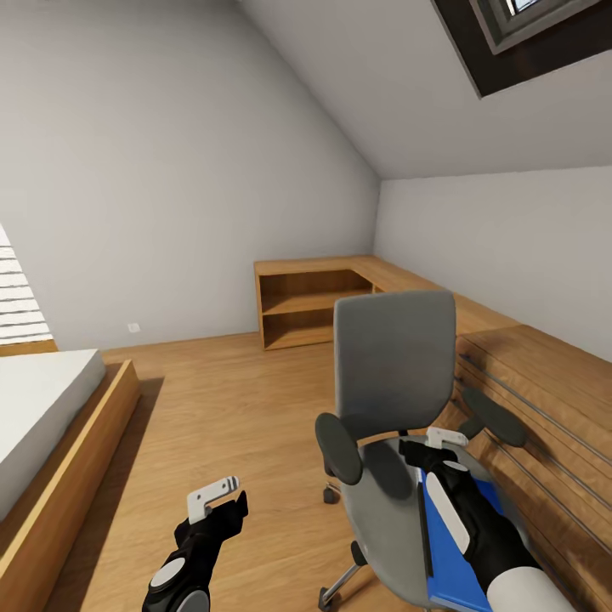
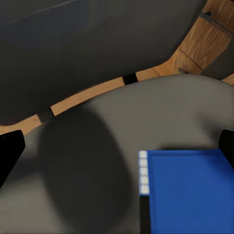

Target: In the bedroom, organize the workspace by keeping the computer under the desk, ensuring the monitor is on the desk, placing the keyboard on the desk next to the monitor, placing the mouse on the desk next to the keyboard, moving the folder from the swivel chair onto the desk next to the mouse, stacking the notebook on top of the folder with the pen on top of the notebook, and positioning the swivel chair next to the desk.

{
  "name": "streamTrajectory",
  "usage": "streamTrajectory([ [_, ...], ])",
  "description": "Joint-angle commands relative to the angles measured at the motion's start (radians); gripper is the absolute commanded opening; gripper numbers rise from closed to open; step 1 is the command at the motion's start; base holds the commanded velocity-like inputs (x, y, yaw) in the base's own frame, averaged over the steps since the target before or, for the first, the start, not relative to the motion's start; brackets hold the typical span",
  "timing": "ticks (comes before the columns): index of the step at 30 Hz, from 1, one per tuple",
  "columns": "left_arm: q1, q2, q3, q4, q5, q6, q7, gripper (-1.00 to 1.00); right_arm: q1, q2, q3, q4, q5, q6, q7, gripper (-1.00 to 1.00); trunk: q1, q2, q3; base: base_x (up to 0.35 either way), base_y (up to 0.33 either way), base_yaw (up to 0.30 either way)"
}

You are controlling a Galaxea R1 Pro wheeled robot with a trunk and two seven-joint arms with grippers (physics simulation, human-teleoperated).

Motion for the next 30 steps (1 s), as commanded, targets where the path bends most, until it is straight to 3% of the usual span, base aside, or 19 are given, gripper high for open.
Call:
streamTrajectory([
  [1, -0.001, 0.001, -0.002, -0.002, 0.004, 0.003, 0.008, 1.0, 0.0, -0.001, 0.005, -0.002, -0.012, 0.003, -0.01, 1.0, 0.0, -0.001, -0.001, 0.0, 0.0, 0.0],
  [7, -0.001, 0.001, -0.001, -0.002, 0.004, 0.002, 0.008, 1.0, 0.0, 0.007, 0.006, -0.004, -0.017, 0.002, -0.01, 1.0, 0.0, -0.001, -0.001, -0.048, 0.038, 0.0],
  [10, -0.001, 0.001, -0.002, -0.002, 0.005, 0.002, 0.008, 1.0, 0.0, 0.021, 0.006, -0.005, -0.041, 0.001, -0.011, 1.0, 0.0, -0.001, -0.001, -0.236, 0.189, -0.015],
  [19, -0.001, 0.001, -0.002, -0.002, 0.005, 0.002, 0.008, 1.0, 0.0, 0.024, 0.003, -0.012, -0.051, 0.001, -0.013, 1.0, 0.0, -0.001, 0.007, -0.256, 0.206, -0.153],
  [24, -0.001, 0.001, -0.002, -0.002, 0.005, 0.002, 0.008, 1.0, 0.0, 0.023, 0.002, -0.021, -0.078, 0.001, -0.013, 1.0, 0.0, -0.001, 0.012, -0.261, 0.211, -0.197],
  [30, -0.001, 0.001, -0.001, -0.002, 0.006, 0.004, 0.008, 1.0, 0.0, 0.021, 0.002, -0.024, -0.089, 0.001, -0.013, 1.0, 0.0, -0.001, 0.013, -0.192, 0.212, -0.035],
])
